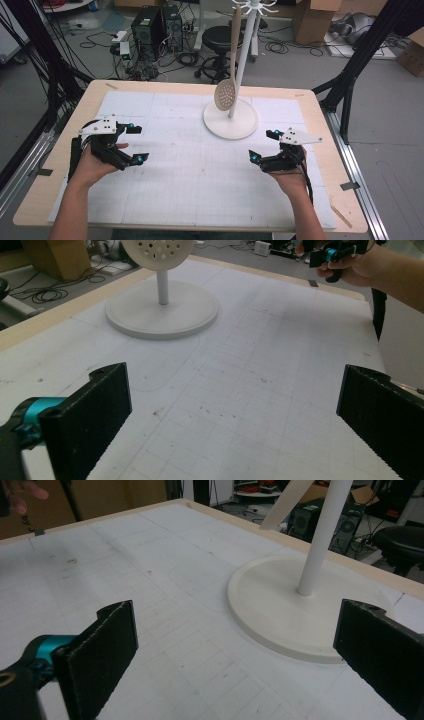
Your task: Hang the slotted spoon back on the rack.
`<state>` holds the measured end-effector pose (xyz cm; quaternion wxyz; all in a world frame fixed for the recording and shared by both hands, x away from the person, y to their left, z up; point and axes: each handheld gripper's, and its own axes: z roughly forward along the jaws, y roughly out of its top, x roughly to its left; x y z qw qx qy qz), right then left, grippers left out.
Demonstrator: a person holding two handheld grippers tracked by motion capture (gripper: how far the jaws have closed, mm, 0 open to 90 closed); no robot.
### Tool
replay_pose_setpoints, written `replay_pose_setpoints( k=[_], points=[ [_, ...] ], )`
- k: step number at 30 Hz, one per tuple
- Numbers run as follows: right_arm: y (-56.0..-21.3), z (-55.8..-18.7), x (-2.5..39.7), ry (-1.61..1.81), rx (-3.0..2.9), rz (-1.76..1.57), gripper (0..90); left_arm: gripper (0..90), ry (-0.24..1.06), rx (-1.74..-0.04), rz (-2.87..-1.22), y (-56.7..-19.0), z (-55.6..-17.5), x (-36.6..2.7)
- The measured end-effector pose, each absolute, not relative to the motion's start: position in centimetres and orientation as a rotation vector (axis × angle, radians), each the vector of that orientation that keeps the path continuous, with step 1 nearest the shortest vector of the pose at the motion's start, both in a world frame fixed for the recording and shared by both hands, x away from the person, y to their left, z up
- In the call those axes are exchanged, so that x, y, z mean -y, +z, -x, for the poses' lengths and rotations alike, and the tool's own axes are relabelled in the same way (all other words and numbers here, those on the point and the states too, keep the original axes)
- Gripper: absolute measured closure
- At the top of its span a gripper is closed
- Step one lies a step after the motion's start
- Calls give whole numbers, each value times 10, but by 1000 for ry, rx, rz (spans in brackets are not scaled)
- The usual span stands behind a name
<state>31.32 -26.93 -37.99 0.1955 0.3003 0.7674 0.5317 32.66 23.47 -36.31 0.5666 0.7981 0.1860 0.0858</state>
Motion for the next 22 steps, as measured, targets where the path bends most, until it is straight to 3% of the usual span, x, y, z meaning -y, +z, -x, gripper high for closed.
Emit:
replay_pose_setpoints(
  k=[22],
  points=[
    [-382,-314,264,1484,-2172,-832,25,17,198,-461,-1918,-372,-329,-233]
  ],
)
